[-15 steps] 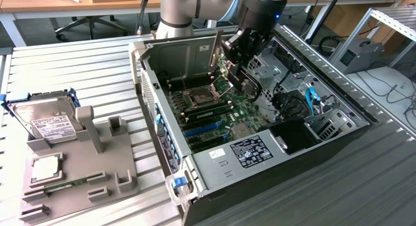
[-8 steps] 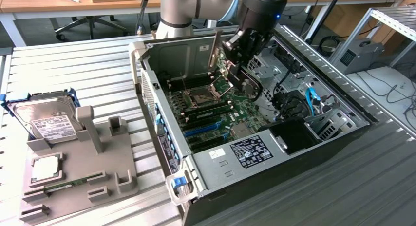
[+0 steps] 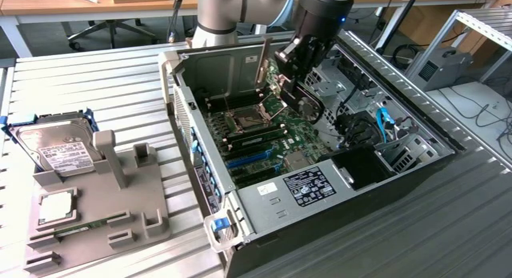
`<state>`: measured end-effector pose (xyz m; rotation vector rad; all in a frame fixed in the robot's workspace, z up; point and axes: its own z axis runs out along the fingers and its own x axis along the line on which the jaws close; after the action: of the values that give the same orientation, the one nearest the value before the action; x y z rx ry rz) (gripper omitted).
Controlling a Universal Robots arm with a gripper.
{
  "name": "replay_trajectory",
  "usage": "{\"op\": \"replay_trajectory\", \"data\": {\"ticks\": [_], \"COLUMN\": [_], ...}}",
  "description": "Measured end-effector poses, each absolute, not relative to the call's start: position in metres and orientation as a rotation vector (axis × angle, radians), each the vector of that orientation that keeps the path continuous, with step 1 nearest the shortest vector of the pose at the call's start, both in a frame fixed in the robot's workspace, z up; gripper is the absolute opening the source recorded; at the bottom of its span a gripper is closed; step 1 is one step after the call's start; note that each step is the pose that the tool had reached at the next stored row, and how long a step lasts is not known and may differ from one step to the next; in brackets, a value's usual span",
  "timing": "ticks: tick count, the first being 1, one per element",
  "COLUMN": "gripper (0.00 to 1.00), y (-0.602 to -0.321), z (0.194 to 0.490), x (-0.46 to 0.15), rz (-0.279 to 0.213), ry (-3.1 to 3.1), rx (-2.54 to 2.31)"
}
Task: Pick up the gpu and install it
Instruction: 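Insert the gpu into the slot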
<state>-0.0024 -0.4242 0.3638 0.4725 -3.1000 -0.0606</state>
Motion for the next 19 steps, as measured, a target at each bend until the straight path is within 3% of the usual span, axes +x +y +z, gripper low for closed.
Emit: {"op": "replay_trajectory", "data": {"ticks": [19], "gripper": [0.26], "y": [-0.4242], "z": [0.3638], "x": [-0.0016], "rz": [-0.06], "ry": [-3.077], "rx": [0.597]}}
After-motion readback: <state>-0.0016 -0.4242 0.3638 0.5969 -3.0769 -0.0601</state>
